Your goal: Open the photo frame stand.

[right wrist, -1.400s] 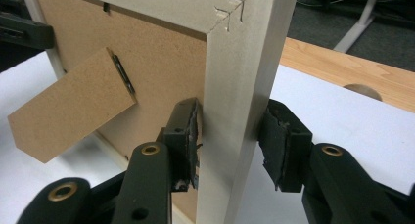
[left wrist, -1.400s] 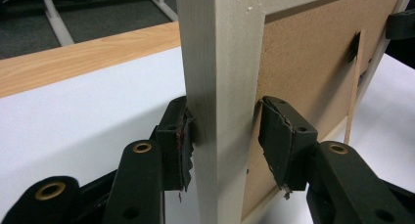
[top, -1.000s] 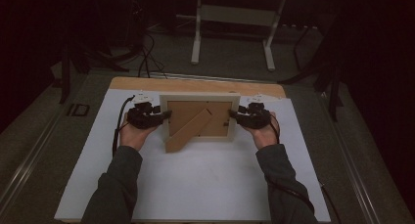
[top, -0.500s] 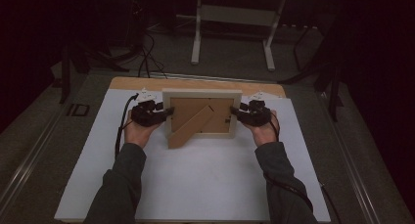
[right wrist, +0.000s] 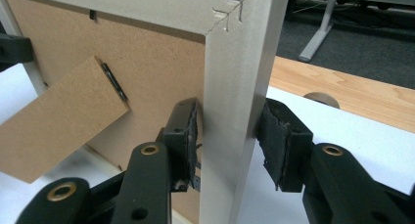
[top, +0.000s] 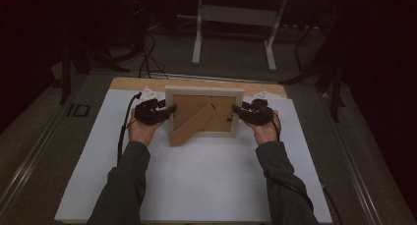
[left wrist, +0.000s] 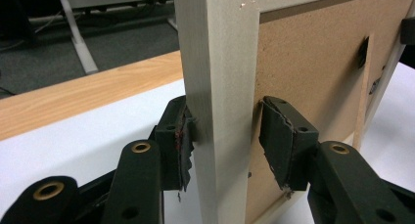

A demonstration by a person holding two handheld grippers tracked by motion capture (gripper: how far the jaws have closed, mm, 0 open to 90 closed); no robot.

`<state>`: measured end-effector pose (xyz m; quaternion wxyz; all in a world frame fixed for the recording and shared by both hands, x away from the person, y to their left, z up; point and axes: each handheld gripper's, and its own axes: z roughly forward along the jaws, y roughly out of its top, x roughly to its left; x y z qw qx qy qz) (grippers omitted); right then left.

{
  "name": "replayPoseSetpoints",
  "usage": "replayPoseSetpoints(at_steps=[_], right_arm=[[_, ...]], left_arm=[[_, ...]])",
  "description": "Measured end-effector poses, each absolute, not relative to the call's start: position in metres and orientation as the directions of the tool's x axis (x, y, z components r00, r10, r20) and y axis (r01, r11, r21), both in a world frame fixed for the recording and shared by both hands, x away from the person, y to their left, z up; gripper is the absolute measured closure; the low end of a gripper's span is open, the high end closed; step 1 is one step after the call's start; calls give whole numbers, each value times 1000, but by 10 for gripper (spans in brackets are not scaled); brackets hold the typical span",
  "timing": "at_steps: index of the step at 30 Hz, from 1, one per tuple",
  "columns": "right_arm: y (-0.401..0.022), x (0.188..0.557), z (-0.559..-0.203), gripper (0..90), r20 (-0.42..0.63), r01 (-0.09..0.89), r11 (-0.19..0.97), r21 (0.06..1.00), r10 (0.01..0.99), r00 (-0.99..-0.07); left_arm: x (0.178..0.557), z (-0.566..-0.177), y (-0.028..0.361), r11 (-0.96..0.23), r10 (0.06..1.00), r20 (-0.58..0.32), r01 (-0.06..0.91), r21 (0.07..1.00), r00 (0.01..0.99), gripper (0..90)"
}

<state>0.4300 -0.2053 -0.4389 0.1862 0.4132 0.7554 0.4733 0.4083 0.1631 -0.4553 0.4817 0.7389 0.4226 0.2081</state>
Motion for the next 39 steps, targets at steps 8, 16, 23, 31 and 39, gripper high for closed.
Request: replayPoseSetpoints(at_steps=[8, 16, 23, 31, 39], right_arm=[[-207, 429, -440, 589, 138, 458, 185, 870, 799, -585], [-212, 424, -440, 598, 174, 471, 160, 868, 789, -590], [-216, 419, -440, 599, 182, 465, 166, 869, 768, -614], [-220, 414, -442, 597, 182, 445, 162, 881, 752, -633], [-222, 413, -436, 533, 174, 429, 163, 889, 745, -644]], left_arm=[[406, -454, 163, -179, 826, -101, 428, 886, 554, 562], [402, -451, 161, -183, 827, -108, 445, 877, 552, 549], [394, -450, 161, -198, 824, -94, 440, 876, 558, 546], [389, -450, 162, -186, 818, -104, 432, 882, 565, 542], [387, -451, 163, -169, 819, -116, 429, 888, 562, 543]])
